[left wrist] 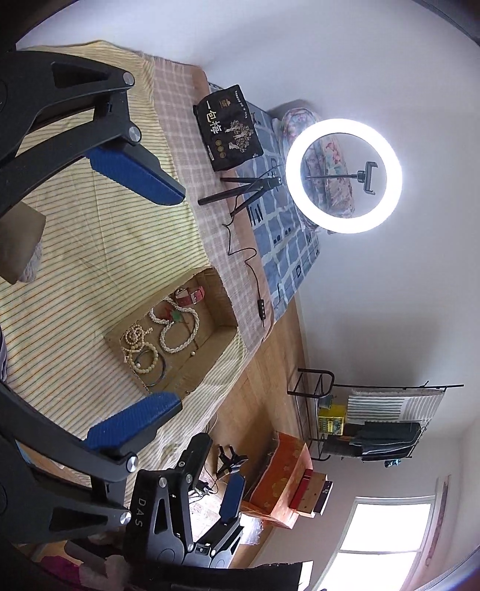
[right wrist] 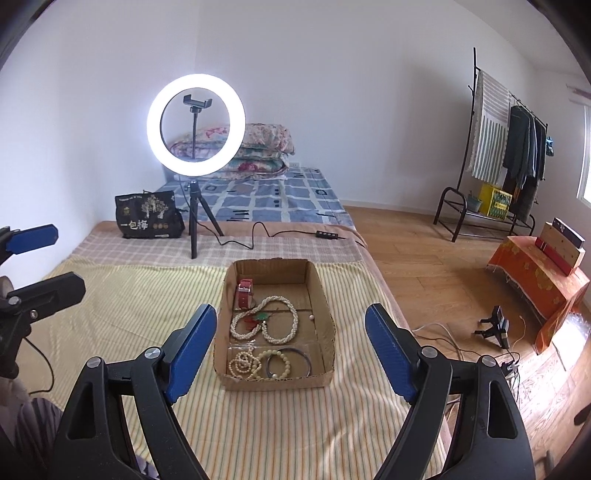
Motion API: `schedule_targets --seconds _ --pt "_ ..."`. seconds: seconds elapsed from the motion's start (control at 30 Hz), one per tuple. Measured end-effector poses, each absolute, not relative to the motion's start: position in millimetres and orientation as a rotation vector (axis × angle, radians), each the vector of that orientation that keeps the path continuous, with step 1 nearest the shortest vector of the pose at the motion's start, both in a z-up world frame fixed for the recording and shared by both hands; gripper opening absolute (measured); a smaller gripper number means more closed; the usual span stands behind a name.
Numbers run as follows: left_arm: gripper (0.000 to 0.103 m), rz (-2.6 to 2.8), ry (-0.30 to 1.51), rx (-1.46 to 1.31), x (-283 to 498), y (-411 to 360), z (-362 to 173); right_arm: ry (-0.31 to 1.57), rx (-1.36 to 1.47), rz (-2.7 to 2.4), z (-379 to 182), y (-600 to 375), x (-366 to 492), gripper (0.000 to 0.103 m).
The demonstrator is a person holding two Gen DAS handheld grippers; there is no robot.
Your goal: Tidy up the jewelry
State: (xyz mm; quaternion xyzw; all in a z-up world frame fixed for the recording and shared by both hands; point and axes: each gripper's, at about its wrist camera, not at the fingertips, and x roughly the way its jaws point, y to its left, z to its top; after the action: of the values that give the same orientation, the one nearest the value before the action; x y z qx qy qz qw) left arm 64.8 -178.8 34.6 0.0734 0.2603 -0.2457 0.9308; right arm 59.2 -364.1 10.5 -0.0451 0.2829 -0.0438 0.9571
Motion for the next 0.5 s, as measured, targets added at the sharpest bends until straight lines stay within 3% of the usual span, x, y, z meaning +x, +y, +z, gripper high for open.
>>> schedule_targets --seconds 0.5 --pt "0.103 -0.485 0.534 0.138 63.6 -172.7 38.6 0.584 -0.082 -0.092 9.2 -364.3 54.9 0.083"
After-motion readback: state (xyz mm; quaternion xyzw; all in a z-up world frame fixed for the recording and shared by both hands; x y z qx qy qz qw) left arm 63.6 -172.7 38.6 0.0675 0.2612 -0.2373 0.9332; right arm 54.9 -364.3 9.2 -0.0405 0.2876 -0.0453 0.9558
